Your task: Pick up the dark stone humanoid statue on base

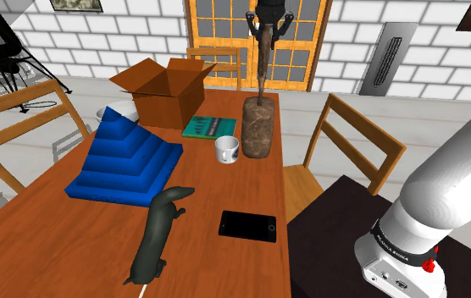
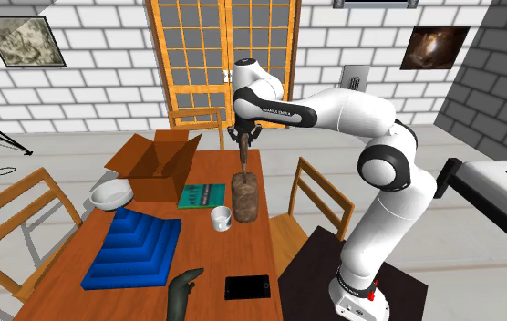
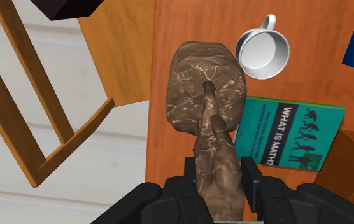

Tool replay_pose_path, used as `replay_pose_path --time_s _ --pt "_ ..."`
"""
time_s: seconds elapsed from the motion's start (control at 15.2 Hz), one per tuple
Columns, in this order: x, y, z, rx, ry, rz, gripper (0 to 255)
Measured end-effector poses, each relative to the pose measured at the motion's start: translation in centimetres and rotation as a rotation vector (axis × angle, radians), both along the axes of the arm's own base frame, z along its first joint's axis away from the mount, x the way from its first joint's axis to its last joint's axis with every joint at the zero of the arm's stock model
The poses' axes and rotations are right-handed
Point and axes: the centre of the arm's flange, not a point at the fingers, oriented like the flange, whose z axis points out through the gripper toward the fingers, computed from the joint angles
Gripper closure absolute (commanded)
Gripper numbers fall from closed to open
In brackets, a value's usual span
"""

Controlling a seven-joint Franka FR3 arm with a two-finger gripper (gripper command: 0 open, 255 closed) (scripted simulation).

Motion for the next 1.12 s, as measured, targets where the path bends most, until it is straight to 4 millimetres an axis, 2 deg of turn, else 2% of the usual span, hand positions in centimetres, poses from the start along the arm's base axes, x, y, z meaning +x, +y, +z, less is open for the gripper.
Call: replay_pose_path --time_s 0.13,0.4,1.12 --pt "0.1 0.1 0.1 0.0 0.003 0.0 255" --pt "0.1 0.2 1.8 0.001 0.005 0.002 255" --pt "0.2 0.2 7.6 0.001 0.005 0.002 255"
